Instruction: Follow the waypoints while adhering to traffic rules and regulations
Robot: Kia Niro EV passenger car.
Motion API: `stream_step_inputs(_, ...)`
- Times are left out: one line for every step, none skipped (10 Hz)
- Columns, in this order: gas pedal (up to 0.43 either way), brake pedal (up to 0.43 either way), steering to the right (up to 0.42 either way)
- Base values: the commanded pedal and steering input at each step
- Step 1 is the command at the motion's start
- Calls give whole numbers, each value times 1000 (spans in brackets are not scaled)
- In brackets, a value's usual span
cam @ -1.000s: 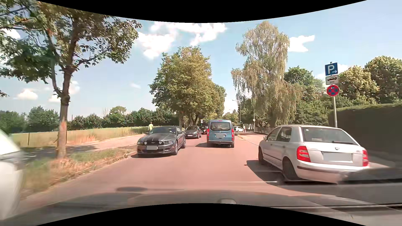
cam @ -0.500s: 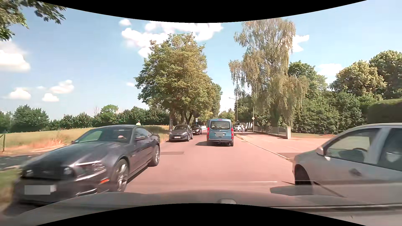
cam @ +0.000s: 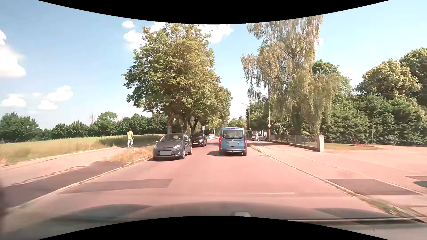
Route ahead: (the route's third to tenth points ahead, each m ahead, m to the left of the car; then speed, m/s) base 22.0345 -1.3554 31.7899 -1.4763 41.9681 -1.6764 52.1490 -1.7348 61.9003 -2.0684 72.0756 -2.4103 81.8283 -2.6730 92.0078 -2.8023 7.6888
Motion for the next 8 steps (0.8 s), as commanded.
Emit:
stream_step_inputs(189, 0, 20)
stream_step_inputs(189, 0, 20)
stream_step_inputs(177, 0, 21)
stream_step_inputs(177, 0, 21)
stream_step_inputs(177, 0, 21)
stream_step_inputs(177, 0, 21)
stream_step_inputs(138, 0, 20)
stream_step_inputs(130, 0, 20)
